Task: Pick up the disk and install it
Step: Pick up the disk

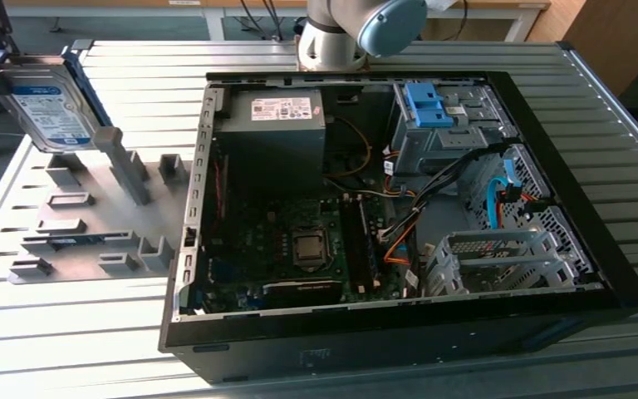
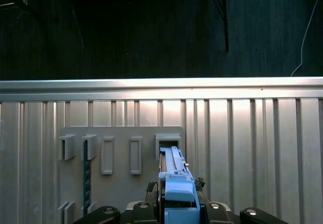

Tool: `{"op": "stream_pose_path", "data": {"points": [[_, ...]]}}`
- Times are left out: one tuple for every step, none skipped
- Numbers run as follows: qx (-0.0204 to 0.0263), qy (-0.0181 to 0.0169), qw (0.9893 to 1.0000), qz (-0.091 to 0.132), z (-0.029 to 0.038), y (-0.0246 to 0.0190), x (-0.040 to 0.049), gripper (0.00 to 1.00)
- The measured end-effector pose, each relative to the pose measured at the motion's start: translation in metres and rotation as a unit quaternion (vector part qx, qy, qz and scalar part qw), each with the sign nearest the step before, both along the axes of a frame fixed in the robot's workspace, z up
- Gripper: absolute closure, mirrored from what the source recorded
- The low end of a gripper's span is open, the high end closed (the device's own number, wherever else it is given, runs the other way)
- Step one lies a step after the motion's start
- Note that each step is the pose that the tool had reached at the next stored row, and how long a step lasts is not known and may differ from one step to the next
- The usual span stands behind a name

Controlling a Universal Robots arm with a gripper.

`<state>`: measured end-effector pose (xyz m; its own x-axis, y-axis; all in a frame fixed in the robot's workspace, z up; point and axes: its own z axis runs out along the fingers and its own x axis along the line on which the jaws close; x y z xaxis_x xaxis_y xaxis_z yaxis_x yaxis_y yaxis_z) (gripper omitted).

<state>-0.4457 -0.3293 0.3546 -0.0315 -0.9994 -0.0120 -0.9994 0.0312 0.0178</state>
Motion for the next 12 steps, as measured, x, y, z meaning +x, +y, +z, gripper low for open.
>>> {"op": "stream_pose_path", "data": {"points": [[0.0, 0.0, 1.0, 0.0, 0.0003, 0.0, 0.0, 0.64], [0.0, 0.0001, 1.0, 0.0, 0.0009, 0.0, 0.0, 0.64], [-0.0001, 0.0001, 1.0, 0.0, 0.0015, 0.0, 0.0, 0.64], [0.0, 0.0, 1.0, 0.0, 0.0019, 0.0, 0.0, 0.64], [0.0, 0.0, 1.0, 0.0, 0.0026, 0.0, 0.0, 0.64], [0.0, 0.0001, 1.0, 0.0, 0.0032, 0.0, 0.0, 0.64], [0.0, 0.0, 1.0, 0.0, 0.0037, 0.0, 0.0, 0.64], [0.0, 0.0, 1.0, 0.0, 0.0041, 0.0, 0.0, 0.64], [0.0, 0.0, 1.0, 0.0, 0.0046, 0.0, 0.0, 0.64], [0.0, 0.0001, 1.0, 0.0, 0.0052, 0.0, 0.0001, 0.64], [0.0, 0.0, 1.0, 0.0, 0.0058, 0.0001, 0.0001, 0.64], [-0.0001, 0.0001, 1.0, 0.0, 0.0067, 0.0001, 0.0001, 0.64]]}}
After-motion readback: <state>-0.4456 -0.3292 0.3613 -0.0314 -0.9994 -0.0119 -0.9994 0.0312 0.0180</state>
